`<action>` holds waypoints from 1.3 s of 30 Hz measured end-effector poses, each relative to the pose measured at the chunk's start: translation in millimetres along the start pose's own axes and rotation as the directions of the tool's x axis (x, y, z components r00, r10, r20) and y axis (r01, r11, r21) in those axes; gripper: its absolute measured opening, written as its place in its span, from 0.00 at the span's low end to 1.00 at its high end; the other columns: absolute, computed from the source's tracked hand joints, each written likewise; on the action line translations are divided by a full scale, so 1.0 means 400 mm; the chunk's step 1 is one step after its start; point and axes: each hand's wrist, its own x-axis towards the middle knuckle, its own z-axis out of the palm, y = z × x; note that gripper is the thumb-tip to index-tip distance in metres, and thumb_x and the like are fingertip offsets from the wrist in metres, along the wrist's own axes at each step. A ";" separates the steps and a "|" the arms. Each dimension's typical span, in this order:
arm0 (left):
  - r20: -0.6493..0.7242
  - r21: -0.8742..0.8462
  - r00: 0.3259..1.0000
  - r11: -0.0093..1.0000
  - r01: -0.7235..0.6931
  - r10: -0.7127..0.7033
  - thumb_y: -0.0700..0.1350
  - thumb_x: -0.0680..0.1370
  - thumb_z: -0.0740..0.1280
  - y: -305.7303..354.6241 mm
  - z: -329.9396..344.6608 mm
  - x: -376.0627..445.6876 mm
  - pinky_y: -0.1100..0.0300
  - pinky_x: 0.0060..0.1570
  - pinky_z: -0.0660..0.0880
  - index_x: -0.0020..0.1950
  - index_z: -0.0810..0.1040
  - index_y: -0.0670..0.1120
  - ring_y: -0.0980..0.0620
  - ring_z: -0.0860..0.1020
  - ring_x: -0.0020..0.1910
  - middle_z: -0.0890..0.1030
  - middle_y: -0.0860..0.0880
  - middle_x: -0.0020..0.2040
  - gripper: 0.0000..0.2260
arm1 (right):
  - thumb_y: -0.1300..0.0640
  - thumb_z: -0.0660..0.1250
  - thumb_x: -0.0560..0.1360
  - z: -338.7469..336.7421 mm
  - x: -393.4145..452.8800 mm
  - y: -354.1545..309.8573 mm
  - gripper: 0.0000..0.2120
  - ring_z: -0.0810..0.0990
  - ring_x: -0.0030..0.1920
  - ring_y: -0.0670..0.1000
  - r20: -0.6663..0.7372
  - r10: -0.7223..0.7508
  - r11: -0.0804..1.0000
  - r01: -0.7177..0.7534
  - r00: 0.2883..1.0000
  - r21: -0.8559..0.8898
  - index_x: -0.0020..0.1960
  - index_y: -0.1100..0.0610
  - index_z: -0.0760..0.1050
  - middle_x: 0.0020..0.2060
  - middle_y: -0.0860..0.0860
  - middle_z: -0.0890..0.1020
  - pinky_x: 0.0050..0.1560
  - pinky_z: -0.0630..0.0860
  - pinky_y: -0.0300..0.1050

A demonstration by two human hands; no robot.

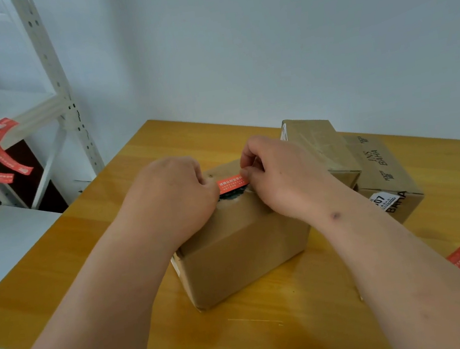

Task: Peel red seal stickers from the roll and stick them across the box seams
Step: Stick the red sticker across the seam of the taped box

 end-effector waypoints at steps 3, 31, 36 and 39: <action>-0.007 0.020 1.000 1.000 0.000 0.000 0.49 0.78 0.61 0.002 0.003 0.001 0.63 0.36 0.69 0.39 0.76 0.47 0.56 0.72 0.37 0.76 0.50 0.37 0.10 | 0.54 0.60 0.78 -0.004 0.002 0.000 0.02 0.73 0.40 0.44 0.023 -0.006 1.000 0.006 1.000 -0.019 0.48 0.49 0.71 0.39 0.44 0.74 0.34 0.66 0.40; 0.109 0.254 0.994 0.966 -0.047 0.020 0.53 0.77 0.61 0.022 -0.001 0.006 0.58 0.37 0.72 0.40 0.75 0.48 0.54 0.72 0.37 0.75 0.50 0.37 0.11 | 0.53 0.65 0.75 -0.006 0.004 0.005 0.02 0.74 0.43 0.47 0.020 0.034 0.999 -0.033 0.999 -0.034 0.44 0.48 0.72 0.41 0.44 0.76 0.35 0.67 0.37; 0.123 0.351 0.992 0.936 -0.016 -0.029 0.59 0.74 0.62 0.026 -0.015 0.017 0.57 0.36 0.72 0.38 0.76 0.50 0.50 0.76 0.39 0.76 0.51 0.38 0.14 | 0.52 0.66 0.74 -0.010 0.005 0.005 0.04 0.74 0.43 0.46 0.017 0.071 0.997 -0.071 0.997 -0.021 0.42 0.48 0.72 0.40 0.43 0.76 0.34 0.65 0.33; 0.132 0.345 0.990 0.939 -0.004 -0.044 0.60 0.73 0.64 0.031 -0.020 0.022 0.59 0.32 0.69 0.35 0.77 0.48 0.50 0.76 0.36 0.77 0.50 0.36 0.16 | 0.52 0.66 0.74 -0.013 0.005 0.004 0.04 0.74 0.42 0.46 0.022 0.083 0.996 -0.083 0.996 -0.024 0.42 0.48 0.73 0.39 0.43 0.75 0.33 0.65 0.33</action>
